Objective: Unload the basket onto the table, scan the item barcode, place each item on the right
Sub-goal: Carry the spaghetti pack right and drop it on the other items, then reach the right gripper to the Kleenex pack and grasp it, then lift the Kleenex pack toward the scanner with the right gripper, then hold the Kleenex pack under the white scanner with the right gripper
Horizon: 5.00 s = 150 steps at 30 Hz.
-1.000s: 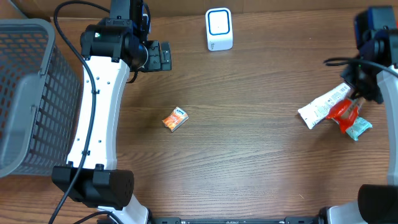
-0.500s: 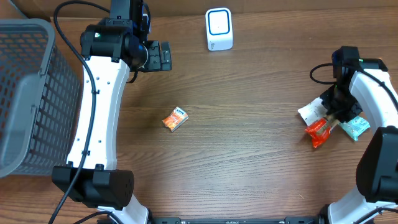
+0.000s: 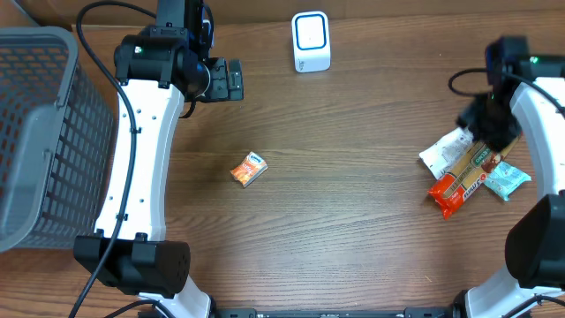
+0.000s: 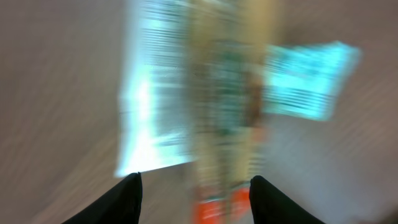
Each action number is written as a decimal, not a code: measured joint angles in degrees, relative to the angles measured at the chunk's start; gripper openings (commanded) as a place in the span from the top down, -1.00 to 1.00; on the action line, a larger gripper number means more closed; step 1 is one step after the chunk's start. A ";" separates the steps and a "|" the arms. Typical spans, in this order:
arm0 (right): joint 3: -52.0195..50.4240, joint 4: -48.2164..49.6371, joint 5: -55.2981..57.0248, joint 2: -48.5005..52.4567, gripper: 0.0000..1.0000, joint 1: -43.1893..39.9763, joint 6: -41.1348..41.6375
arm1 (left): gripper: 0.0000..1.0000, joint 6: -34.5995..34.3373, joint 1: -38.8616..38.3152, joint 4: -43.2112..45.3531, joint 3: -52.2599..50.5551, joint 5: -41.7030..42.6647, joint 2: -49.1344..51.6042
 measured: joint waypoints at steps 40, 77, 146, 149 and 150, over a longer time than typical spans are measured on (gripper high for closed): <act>-7.87 51.01 -19.80 19.04 0.19 50.69 21.07 | -1.00 0.02 -0.02 0.00 0.00 0.00 0.00; 2.38 15.10 -39.58 20.85 0.92 32.13 -43.76 | -0.99 0.02 0.00 0.00 0.00 0.00 0.00; 10.69 50.62 27.32 5.95 0.93 35.28 -43.54 | -1.00 0.02 -0.02 0.00 0.00 0.00 0.00; 10.93 58.25 28.96 8.98 0.93 35.15 -52.59 | -0.99 0.02 0.00 0.02 0.00 -0.02 0.00; 10.95 60.94 29.53 10.49 0.93 35.12 -56.30 | -1.00 0.02 0.00 0.00 0.00 0.00 0.00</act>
